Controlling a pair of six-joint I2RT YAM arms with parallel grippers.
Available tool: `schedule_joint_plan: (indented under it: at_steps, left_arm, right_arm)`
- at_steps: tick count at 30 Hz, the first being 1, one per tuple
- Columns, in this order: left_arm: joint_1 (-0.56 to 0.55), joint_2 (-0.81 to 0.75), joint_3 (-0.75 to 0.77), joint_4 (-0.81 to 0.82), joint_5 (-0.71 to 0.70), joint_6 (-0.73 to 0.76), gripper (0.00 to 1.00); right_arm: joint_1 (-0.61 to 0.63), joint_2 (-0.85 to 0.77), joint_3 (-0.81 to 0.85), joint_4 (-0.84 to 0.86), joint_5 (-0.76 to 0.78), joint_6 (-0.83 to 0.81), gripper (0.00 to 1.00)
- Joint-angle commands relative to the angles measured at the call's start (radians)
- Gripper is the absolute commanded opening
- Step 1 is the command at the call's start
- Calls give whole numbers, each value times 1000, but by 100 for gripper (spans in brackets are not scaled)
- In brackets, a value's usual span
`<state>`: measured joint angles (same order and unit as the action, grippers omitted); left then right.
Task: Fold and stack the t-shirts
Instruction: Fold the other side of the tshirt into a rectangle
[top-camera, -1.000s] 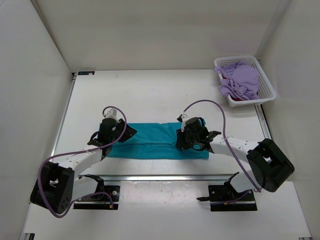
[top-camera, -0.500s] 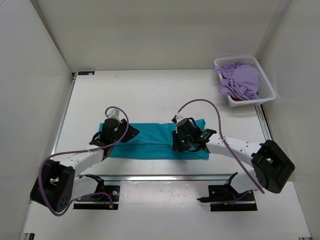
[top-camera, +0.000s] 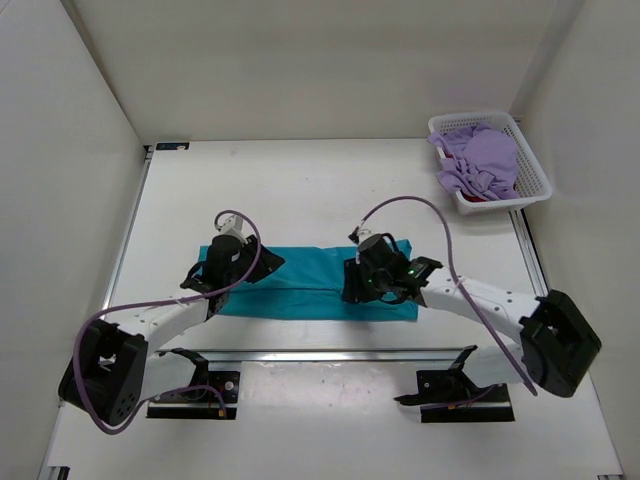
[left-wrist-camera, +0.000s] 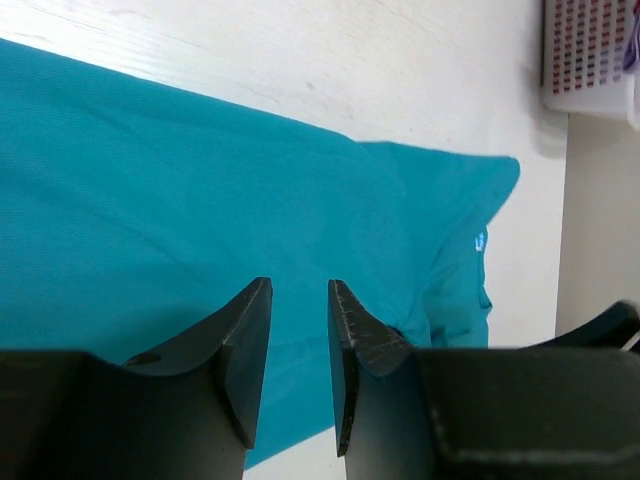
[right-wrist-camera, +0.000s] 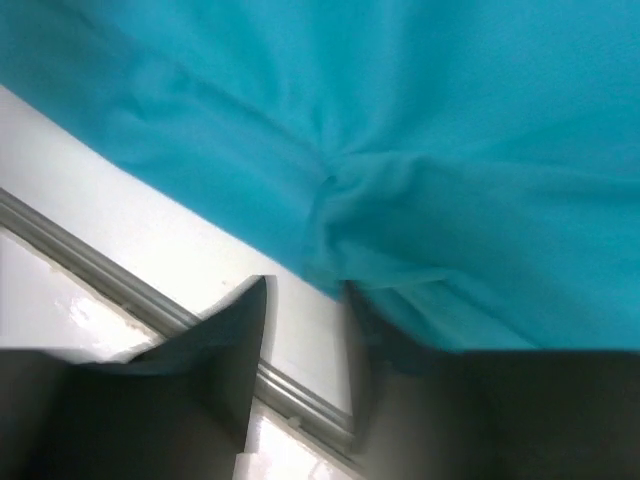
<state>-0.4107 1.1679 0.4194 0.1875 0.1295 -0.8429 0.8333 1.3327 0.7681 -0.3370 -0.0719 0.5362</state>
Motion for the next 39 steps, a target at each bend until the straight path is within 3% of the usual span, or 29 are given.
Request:
schedule_joint_plan:
  at_steps: [1,3,5,9,12,14,16,25,29,34,37,39]
  left_arm:
    - [-74,21,57,20,-11,7,40]
    - [-141,73,82,36,-25,16,40]
    - [-166,137,114,41,-30,19,40]
    - [-186,301,188,99,59,-4,39]
    - [-206,360,235,102,49,-5,39]
    - [-204,383,242,122,59,-15,39]
    - [-217,403,228,122,71,-12,38]
    - [-188,377,116,155,82,-24,39]
    - [-177,392,128,151,62,-7,38]
    - [-143,434,140,181,62,-30,38]
    - [-111,443,131,216,53,-68,38]
    - [-25,458,113,257,75,-122,38]
  right_arm:
    - [-116,-121,-12,12,-29,-28,24]
    - [-266,-174,-61,93,-87,-54,10]
    - [-398,-196,-125,184,-170,-70,5]
    - [-618,-182,-237,416,-258,-61,15]
    - [-741,-120,-234,449,-321,-83,22]
    - [-740,-92,-231,472,-321,-113,35]
    - [-755,-41,-230,500,-327,-107,40]
    - [-781,108,-220,630,-335,-81,37]
    - [-789,155,-204,688,-365,-70,27]
    - [-827,203,-176,756,-440,-30,7]
    - [-832,204,-149,706,-395,-31,2]
    - [-899,227,-90,627,-361,-30,0]
